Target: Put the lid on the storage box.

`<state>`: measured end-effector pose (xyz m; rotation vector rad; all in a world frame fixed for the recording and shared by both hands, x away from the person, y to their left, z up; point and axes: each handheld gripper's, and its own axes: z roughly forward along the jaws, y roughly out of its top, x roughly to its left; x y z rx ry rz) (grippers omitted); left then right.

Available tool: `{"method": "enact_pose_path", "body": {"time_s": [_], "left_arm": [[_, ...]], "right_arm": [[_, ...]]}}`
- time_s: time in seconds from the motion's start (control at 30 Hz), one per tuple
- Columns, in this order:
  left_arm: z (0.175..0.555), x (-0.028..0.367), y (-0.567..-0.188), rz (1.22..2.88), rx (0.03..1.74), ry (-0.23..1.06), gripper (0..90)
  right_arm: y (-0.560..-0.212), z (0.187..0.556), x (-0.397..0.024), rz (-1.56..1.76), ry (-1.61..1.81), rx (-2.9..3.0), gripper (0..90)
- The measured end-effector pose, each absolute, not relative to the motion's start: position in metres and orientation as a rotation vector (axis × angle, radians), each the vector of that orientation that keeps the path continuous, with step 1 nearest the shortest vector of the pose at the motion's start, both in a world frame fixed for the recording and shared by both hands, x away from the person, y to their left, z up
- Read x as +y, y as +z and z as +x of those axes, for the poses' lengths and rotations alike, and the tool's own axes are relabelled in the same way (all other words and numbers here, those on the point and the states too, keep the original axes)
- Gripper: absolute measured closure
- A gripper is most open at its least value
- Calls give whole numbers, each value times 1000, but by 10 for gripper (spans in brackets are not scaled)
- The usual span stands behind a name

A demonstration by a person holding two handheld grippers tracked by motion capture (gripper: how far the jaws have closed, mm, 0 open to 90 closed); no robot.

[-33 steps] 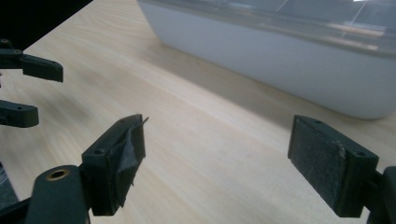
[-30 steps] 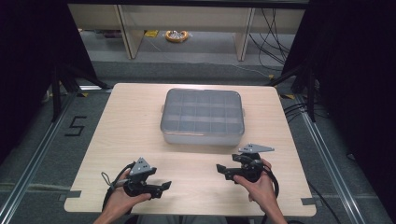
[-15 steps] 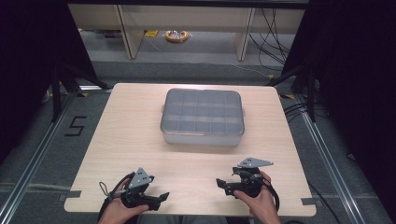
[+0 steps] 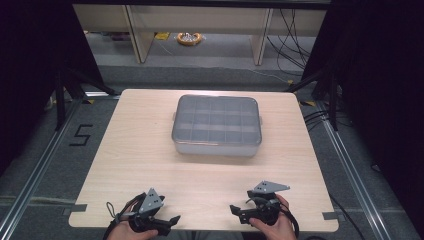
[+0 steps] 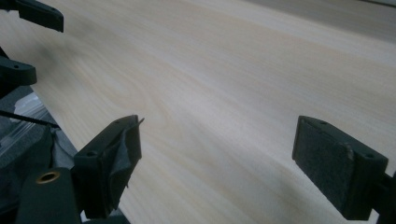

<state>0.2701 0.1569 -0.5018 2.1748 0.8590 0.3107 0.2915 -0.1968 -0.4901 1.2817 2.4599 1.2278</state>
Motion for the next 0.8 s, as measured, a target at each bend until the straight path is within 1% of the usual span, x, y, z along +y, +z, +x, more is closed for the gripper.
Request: {"method": "enact_pose_path", "body": {"time_s": [0.07, 0.3, 0.67, 0.8], "left_arm": [[270, 158, -502, 2188, 844, 333, 173], [267, 159, -503, 2189, 857, 325, 170], [269, 159, -504, 2202, 858, 337, 170], [269, 159, -503, 2193, 856, 323, 170]], "right_arm": [[-491, 288, -197, 1271, 1218, 2461, 166], [-493, 277, -197, 1243, 1142, 2472, 165], [-497, 277, -198, 1264, 1134, 2521, 166], [-500, 277, -196, 1245, 1146, 2465, 166]]}}
